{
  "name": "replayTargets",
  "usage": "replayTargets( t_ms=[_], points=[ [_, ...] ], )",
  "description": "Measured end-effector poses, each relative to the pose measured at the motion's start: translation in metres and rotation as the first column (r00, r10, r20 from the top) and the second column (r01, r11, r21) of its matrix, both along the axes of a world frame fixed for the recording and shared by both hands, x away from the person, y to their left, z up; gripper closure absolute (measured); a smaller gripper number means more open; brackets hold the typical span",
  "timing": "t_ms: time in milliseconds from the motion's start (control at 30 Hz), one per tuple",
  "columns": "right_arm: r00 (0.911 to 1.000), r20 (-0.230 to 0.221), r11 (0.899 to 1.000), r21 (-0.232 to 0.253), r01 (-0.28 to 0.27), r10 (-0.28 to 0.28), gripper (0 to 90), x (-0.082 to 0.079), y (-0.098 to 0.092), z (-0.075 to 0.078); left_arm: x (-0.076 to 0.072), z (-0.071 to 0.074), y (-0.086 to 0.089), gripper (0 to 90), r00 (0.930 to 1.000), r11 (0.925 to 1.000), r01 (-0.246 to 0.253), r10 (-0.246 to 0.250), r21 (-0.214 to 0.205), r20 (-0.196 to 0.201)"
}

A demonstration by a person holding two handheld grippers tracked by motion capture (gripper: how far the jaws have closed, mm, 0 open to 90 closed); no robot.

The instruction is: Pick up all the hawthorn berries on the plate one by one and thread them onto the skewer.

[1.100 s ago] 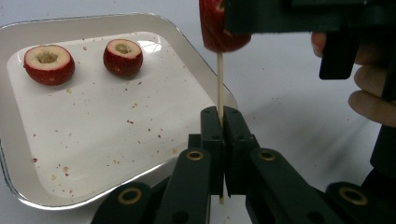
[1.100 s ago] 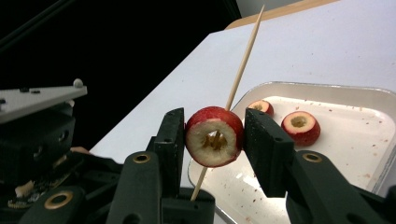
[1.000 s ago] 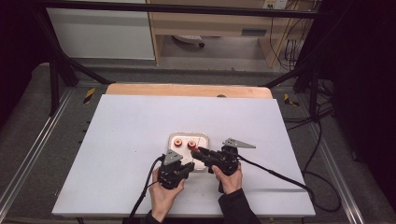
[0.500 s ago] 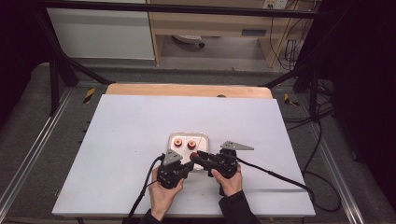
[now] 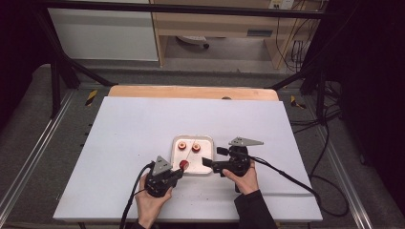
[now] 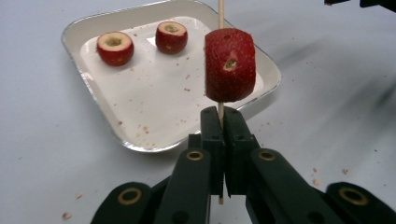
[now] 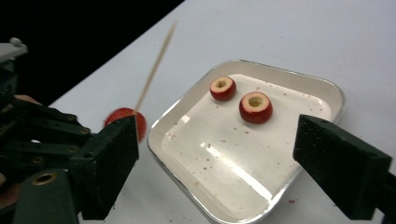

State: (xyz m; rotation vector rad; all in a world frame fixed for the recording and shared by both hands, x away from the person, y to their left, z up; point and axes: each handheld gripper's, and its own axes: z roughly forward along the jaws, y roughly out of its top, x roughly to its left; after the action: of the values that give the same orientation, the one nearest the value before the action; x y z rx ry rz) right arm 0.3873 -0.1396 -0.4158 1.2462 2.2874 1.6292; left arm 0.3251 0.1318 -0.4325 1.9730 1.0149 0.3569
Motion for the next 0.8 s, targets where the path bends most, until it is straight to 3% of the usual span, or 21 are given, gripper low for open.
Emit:
replayTargets(
  t_ms=[233, 433, 700, 800],
  points=[
    [0.9991, -0.016, 0.988, -0.151, -0.041, 0.039, 8.2, 0.012, 0.001, 0.003, -0.007, 0.0, 0.013, 88.2, 0.9999, 1.0, -0.004, 0.004, 0.009, 0.01],
    [0.9959, -0.036, 0.95, -0.298, -0.09, 0.083, 6.0, 0.022, 0.007, 0.009, -0.008, -0.003, 0.021, 88.2, 1.0, 0.9999, 0.002, -0.002, 0.012, 0.007],
    [0.9926, -0.056, 0.915, -0.385, -0.121, 0.108, 6.1, 0.033, 0.019, 0.014, -0.009, -0.004, 0.027, 88.2, 0.9999, 0.9999, 0.008, -0.008, 0.009, 0.007],
    [0.9904, -0.068, 0.897, -0.421, -0.138, 0.12, 6.0, 0.038, 0.026, 0.016, -0.01, -0.004, 0.028, 88.2, 1.0, 1.0, 0.007, -0.007, 0.006, 0.006]
  ],
)
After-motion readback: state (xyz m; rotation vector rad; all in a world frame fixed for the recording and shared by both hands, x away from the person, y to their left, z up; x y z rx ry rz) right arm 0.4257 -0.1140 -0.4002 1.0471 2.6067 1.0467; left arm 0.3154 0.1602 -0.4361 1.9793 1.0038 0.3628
